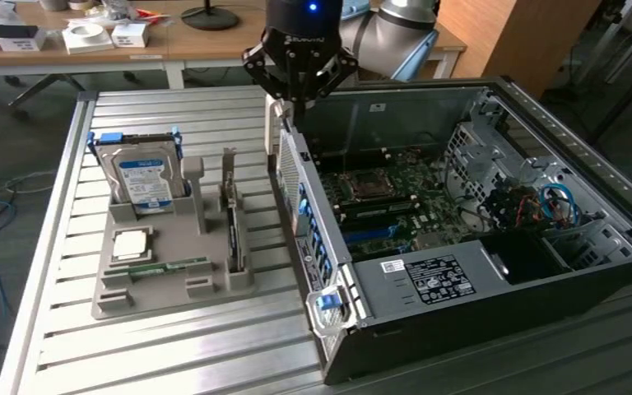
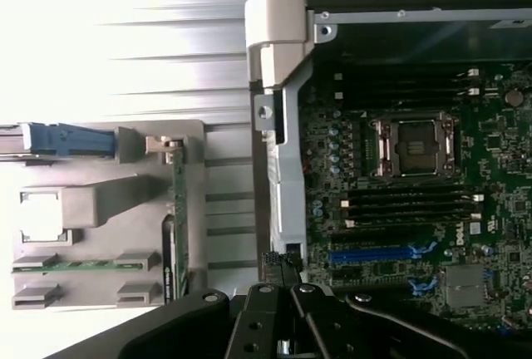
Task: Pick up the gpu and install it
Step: 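Reach for the gpu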
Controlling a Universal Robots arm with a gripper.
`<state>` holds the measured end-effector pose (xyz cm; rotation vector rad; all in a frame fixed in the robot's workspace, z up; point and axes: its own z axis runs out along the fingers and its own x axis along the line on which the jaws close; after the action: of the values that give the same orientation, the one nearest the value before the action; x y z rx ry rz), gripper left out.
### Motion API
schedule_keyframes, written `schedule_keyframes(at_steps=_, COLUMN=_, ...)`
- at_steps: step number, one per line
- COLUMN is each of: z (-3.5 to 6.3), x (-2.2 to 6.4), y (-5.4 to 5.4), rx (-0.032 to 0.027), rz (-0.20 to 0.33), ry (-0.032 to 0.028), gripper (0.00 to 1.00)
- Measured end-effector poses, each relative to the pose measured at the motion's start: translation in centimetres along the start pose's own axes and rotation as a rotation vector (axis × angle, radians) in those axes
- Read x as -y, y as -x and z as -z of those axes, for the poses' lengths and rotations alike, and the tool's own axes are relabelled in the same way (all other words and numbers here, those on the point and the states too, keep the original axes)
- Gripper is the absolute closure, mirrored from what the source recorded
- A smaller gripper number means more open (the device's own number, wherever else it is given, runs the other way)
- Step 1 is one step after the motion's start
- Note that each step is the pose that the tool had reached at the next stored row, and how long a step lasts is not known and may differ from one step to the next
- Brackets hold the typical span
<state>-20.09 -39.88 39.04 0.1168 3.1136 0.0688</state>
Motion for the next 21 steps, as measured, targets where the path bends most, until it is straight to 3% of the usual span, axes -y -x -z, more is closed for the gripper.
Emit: schedule_keyframes(at_steps=21, z=-0.32, x=0.38, y=-5.1, rx=0.0000, rz=0.000, ry=0.0000, gripper=0.89)
